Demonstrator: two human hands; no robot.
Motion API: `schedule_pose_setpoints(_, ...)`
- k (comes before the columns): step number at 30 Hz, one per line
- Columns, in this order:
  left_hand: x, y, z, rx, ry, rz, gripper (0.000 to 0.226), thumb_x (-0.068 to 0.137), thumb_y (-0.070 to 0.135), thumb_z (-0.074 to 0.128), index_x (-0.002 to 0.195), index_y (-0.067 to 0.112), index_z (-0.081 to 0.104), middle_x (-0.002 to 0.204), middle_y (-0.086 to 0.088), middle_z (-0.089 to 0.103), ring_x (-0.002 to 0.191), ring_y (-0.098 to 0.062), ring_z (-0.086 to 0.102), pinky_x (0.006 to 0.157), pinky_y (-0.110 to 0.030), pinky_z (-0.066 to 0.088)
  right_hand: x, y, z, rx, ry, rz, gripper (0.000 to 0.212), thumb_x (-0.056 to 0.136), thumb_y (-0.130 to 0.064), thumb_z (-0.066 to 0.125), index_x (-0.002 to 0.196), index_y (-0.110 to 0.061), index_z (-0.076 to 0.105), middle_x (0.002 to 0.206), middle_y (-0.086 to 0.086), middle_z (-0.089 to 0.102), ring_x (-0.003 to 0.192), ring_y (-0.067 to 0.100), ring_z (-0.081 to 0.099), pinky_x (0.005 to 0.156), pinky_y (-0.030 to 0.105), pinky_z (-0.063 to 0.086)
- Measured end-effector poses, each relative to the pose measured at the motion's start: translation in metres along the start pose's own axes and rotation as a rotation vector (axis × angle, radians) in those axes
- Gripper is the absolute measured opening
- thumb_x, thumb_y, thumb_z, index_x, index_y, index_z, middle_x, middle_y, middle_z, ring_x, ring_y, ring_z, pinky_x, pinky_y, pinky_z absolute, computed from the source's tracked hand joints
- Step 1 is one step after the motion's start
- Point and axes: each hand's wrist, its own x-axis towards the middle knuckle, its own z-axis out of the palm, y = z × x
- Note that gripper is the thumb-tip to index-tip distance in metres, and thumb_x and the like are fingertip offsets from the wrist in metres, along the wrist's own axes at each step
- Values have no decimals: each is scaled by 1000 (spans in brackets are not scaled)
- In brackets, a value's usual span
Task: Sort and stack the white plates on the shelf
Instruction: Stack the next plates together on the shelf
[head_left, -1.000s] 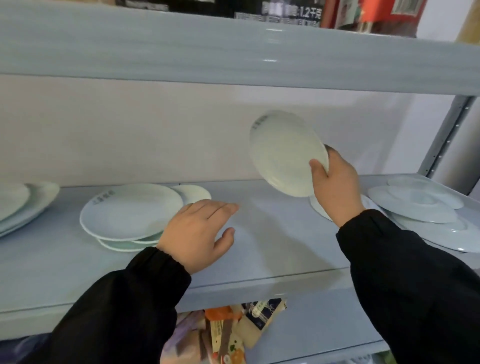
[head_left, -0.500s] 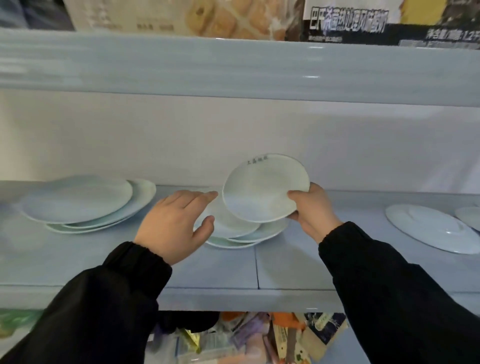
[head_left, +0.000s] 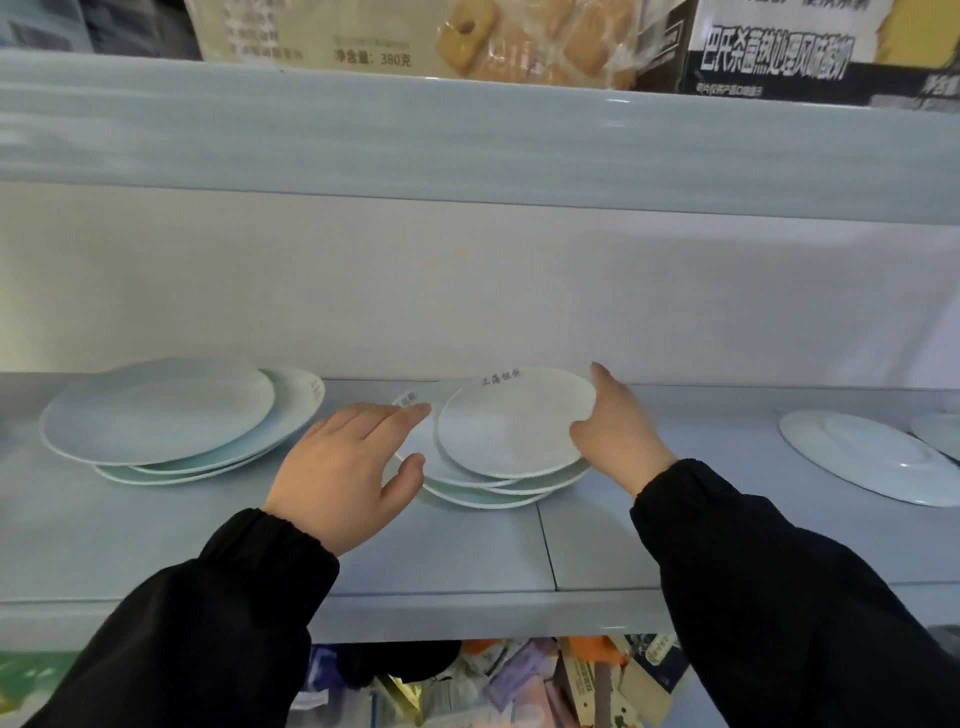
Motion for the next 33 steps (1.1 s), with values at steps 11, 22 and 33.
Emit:
schedule_pose_setpoints(11, 6, -2, 11, -24, -46, 12, 46, 88, 37, 48, 129, 19, 58, 105, -1, 67, 101, -27, 61, 80, -43, 52, -16, -4, 3, -172, -123, -96, 69, 93, -21, 54, 157, -27, 29, 167, 5, 13, 153, 16, 8, 117, 29, 20)
schedule_pose_setpoints(22, 20, 21, 18, -42, -55, 10, 46, 88, 39, 46, 128, 19, 59, 107, 1, 67, 104, -26, 61, 82, -38, 51, -23, 9, -10, -114, -106, -145, 71, 92, -36, 61, 156, -32, 31, 167, 2, 13, 153, 11, 8, 111, 22, 20)
schedule_pose_setpoints(33, 49, 75, 39, -60, -52, 76, 47, 89, 39, 45, 128, 18, 60, 107, 0, 68, 103, -22, 60, 88, -34, 45, -31, 53, -50, -96, -84, -128, 83, 86, -54, 66, 157, -34, 27, 167, 0, 11, 153, 13, 9, 118, 31, 22)
